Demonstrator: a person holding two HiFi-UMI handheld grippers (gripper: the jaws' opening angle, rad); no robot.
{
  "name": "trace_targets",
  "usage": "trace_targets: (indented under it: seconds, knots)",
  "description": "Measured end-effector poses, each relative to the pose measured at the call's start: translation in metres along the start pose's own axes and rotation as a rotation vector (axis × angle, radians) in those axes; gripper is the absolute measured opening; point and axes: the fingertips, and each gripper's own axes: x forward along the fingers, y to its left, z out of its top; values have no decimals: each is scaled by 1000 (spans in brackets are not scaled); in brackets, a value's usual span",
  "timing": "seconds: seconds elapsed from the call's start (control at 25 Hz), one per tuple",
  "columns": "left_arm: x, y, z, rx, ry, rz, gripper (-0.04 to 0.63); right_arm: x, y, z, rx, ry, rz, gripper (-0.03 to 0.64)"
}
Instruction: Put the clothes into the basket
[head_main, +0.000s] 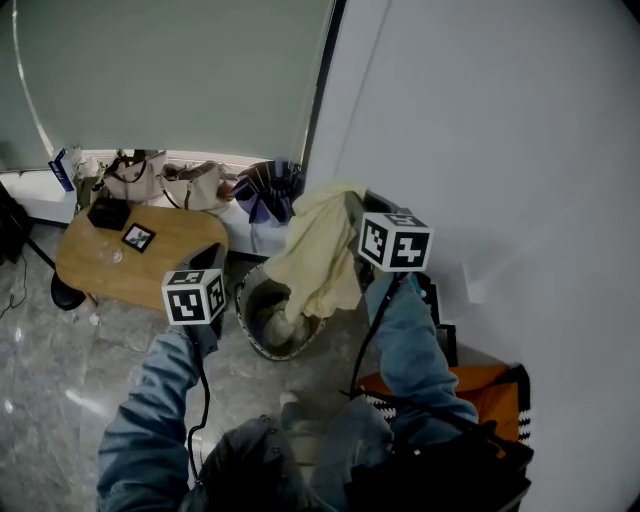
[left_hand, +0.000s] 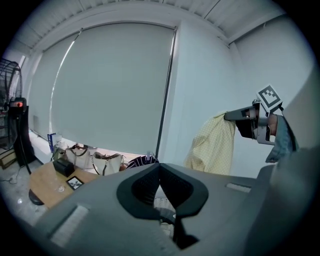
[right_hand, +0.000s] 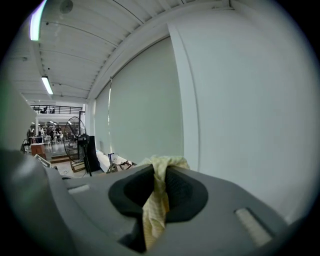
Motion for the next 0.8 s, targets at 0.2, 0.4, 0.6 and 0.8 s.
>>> trace_targets:
  seconds: [0.2,0.4,0.6,0.8]
  knots:
    - [12,30,-27,-32,66,81,2,42,13,-39,25,62,91,55]
    - [17,48,-63,-69,142,142,2,82,27,-112,69,193,164,55]
    - [30,53,-99,-89,224,159,2,112,28,-179,117,302,188,55]
    - [36,61,-132,-119,289,176,2,134,39,-237,145,406,208,55]
